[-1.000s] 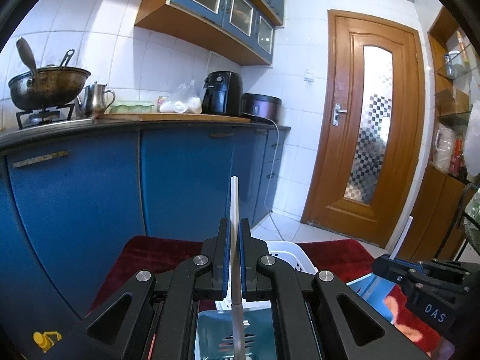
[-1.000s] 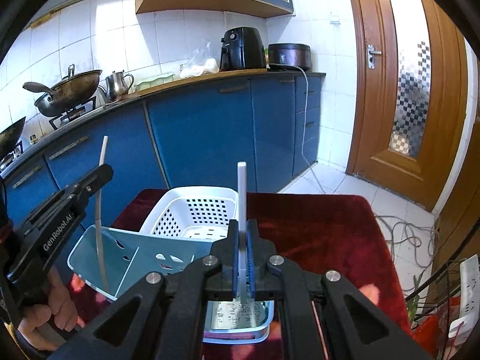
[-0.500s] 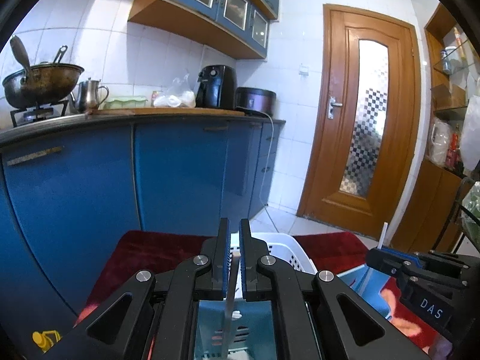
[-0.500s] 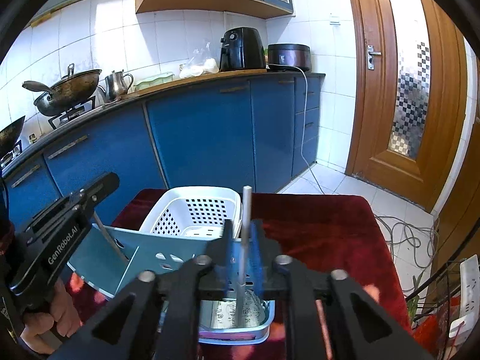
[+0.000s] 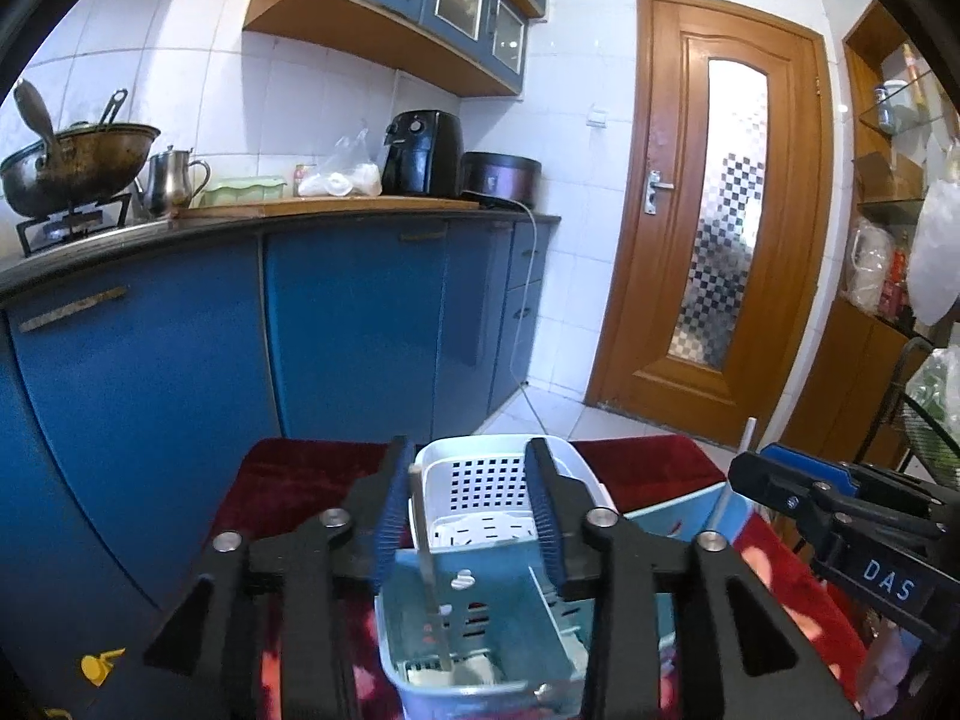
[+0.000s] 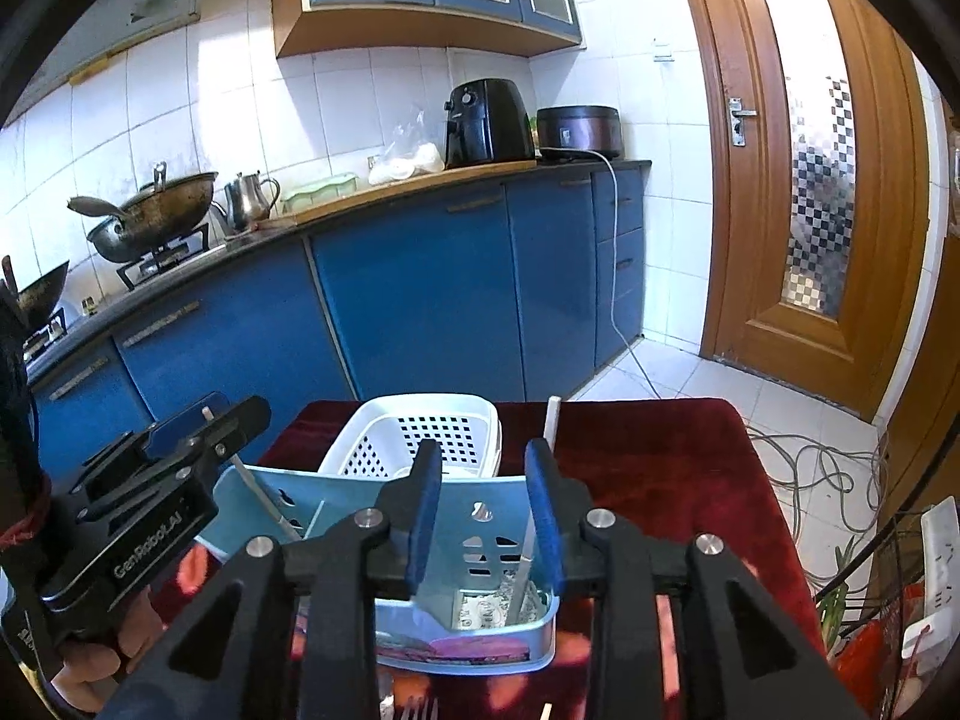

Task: Organize utensils
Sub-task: 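Lower the chopsticks into the holder and open both tools, then withdraw both open tools from the holder back toward the remaining utensils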

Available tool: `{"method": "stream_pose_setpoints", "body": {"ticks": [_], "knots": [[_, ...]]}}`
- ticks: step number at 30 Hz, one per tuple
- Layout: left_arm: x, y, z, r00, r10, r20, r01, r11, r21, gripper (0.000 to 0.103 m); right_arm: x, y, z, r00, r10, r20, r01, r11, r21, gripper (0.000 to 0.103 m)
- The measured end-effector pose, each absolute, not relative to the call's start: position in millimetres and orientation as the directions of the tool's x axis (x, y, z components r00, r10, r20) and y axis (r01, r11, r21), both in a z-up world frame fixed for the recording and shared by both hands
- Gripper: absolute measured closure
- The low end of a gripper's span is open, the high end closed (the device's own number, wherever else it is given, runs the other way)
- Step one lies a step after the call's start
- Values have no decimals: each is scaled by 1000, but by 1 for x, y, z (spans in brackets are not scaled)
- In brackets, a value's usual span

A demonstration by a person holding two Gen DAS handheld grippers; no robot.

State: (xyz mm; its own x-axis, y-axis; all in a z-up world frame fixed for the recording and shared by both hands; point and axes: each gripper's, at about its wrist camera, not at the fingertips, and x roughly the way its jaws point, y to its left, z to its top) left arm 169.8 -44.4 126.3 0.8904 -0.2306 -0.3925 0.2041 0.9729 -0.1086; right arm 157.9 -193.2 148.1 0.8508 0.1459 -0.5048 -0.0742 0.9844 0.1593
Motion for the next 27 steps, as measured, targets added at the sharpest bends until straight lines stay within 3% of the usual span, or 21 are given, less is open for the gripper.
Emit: {"method": "stream_pose_setpoints", "body": {"ticks": [8, 18, 27], "knots": [[135, -41, 148, 890, -232, -392, 217, 973, -84, 61, 131, -191, 163, 866, 149, -477, -73, 982, 174, 63], [83, -32, 173, 893, -198, -405, 191, 980, -60, 61, 79, -192, 182, 873, 166, -459, -81, 977, 199, 62], [44, -24, 173, 858, -168, -485, 175, 984, -30, 60, 43, -187, 176, 841, 156, -519, -70, 981, 182, 60]]}}
